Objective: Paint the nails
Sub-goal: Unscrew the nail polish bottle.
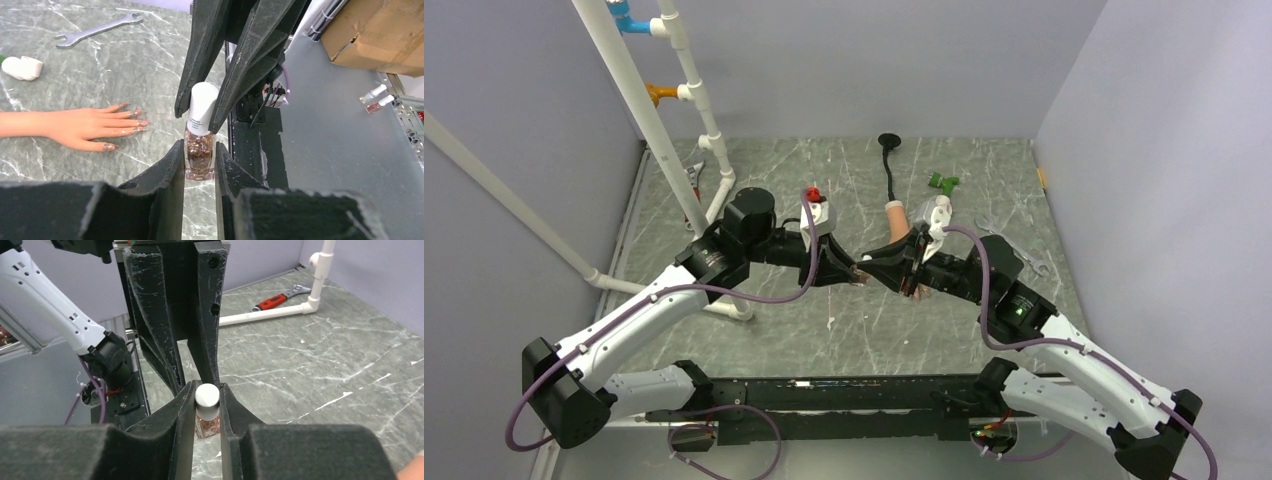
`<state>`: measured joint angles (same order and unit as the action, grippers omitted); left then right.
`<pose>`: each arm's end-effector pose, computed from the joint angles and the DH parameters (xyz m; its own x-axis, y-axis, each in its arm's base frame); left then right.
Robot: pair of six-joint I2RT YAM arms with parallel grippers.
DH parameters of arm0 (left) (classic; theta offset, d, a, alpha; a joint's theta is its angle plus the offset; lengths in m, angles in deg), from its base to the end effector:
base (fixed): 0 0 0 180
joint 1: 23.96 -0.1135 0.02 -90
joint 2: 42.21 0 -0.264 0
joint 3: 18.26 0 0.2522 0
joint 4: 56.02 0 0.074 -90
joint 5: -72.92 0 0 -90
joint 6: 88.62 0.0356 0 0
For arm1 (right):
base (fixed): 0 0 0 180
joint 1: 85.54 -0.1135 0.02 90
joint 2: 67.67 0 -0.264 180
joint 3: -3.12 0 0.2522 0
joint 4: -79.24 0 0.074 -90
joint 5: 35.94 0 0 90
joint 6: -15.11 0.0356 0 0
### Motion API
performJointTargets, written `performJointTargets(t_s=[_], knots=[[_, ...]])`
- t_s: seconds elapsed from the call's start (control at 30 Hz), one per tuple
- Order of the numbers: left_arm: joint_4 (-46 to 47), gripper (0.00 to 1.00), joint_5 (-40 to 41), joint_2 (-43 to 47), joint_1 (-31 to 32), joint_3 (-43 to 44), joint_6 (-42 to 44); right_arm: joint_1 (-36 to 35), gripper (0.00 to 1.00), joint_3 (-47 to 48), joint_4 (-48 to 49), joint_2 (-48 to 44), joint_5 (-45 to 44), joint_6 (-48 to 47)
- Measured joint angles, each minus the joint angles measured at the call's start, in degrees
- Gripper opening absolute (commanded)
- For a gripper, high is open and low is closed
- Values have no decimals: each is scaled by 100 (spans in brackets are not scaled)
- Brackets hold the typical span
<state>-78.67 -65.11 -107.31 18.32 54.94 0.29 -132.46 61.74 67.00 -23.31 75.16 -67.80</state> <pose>0.1695 -0.1899 0.3639 -0.2045 0.1688 -0.9642 0.9786 0.0138 -0.2052 0.1155 0.1423 0.3640 -0.0905 0.0718 -0.9933 -0.9230 0.3684 0.1108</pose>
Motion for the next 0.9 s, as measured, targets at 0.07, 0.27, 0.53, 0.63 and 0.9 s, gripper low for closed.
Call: performJointTargets(t_s=[0.07, 0.27, 0.53, 0.63, 0.9], knots=[[0, 0, -109, -2, -9, 4, 9, 0, 27, -17, 24, -35, 103, -55], [101, 0, -229, -50, -15, 52, 17, -17, 70, -44, 9, -70, 221, -72], [157, 0, -221, -90, -17, 107, 17, -28, 86, -46, -42, 0, -31, 175], [153, 0, -144, -105, -20, 107, 39, -28, 86, -42, -79, 50, -404, 400], [146, 0, 778, -61, -22, 107, 184, -28, 81, 232, -614, 122, -1443, 1154]])
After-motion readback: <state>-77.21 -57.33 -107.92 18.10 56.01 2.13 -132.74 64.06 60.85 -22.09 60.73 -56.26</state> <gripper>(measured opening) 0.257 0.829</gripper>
